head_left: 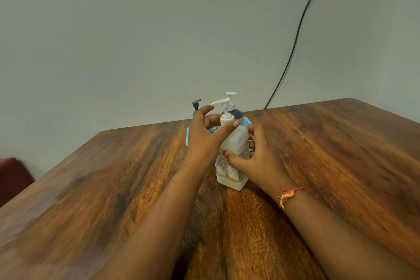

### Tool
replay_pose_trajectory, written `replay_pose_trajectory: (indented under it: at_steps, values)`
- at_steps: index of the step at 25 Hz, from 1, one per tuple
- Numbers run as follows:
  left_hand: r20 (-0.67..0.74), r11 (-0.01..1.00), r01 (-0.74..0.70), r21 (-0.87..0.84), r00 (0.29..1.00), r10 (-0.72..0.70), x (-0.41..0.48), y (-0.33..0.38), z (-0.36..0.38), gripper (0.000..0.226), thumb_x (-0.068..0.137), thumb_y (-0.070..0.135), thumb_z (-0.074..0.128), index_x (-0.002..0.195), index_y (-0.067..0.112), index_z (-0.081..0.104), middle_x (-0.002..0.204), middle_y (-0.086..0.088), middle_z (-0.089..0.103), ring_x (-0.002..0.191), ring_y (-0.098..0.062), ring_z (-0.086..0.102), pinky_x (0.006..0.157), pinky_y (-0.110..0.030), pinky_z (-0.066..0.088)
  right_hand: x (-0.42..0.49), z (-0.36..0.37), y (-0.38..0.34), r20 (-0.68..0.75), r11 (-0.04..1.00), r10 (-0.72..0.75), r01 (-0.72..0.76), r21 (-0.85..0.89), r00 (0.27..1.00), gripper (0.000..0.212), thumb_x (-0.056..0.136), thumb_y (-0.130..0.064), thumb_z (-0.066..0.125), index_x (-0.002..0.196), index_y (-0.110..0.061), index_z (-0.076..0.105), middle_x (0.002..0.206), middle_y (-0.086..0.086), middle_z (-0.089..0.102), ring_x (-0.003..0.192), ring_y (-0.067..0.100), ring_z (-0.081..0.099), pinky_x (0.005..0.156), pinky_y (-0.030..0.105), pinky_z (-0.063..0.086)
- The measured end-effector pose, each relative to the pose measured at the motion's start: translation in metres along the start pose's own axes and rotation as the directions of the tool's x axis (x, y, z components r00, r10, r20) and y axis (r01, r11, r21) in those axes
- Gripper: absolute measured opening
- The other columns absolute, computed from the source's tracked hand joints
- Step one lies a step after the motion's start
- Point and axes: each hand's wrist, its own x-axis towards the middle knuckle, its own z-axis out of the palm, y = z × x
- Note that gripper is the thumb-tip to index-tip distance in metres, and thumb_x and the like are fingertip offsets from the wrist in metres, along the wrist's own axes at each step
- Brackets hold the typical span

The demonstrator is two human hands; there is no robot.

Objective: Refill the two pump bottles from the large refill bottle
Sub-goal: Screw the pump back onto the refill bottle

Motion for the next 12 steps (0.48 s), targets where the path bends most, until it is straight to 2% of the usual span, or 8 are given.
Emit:
replay_pose_trajectory:
  at_steps: [4, 6, 8, 12]
  values:
    - [0.001, 0.999, 0.030, -0.014, 1.000, -0.030, 0.001, -0.001, -0.001, 0.052, 0.083, 0.030, 0.082, 0.126, 0.023, 0.055, 0.113, 0.007, 0.075, 0.105, -0.012, 0.072, 0.085, -0.034, 0.062, 0.003, 0.000, 0.005, 0.008, 0.999, 0.006, -0.006, 0.033, 1.000, 0.063, 0.075, -0.043, 0.084, 0.121, -0.040, 0.040, 0.111, -0.018, 0.060, 0.100, -0.001, 0.062, 0.074, 0.020, 0.057]
    - [0.017, 1.000, 0.025, -0.013, 1.000, -0.025, -0.001, 0.000, -0.002, 0.047, 0.085, 0.030, 0.080, 0.126, 0.021, 0.056, 0.114, 0.006, 0.075, 0.104, -0.013, 0.073, 0.083, -0.033, 0.063, 0.005, 0.000, 0.008, 0.029, 0.997, 0.026, -0.028, 0.070, 0.999, 0.064, 0.074, -0.043, 0.084, 0.121, -0.042, 0.040, 0.115, -0.016, 0.061, 0.105, 0.004, 0.063, 0.082, 0.031, 0.060]
    - [0.038, 0.999, 0.022, -0.035, 0.999, -0.021, 0.000, 0.002, -0.002, 0.044, 0.088, 0.028, 0.077, 0.126, 0.018, 0.057, 0.115, 0.004, 0.076, 0.104, -0.014, 0.073, 0.080, -0.030, 0.063, 0.007, -0.001, 0.010, 0.054, 0.994, 0.035, -0.041, 0.101, 0.998, 0.064, 0.073, -0.045, 0.084, 0.119, -0.046, 0.039, 0.116, -0.017, 0.060, 0.107, 0.004, 0.062, 0.086, 0.036, 0.060]
    - [0.061, 0.997, 0.043, -0.066, 0.997, -0.038, -0.002, -0.003, -0.003, 0.045, 0.090, 0.029, 0.075, 0.129, 0.019, 0.056, 0.119, 0.003, 0.075, 0.110, -0.016, 0.072, 0.089, -0.038, 0.062, 0.009, -0.003, 0.012, 0.108, 0.986, 0.067, -0.082, 0.142, 0.992, 0.062, 0.065, -0.057, 0.080, 0.109, -0.062, 0.037, 0.120, -0.019, 0.060, 0.110, 0.007, 0.062, 0.090, 0.040, 0.059]
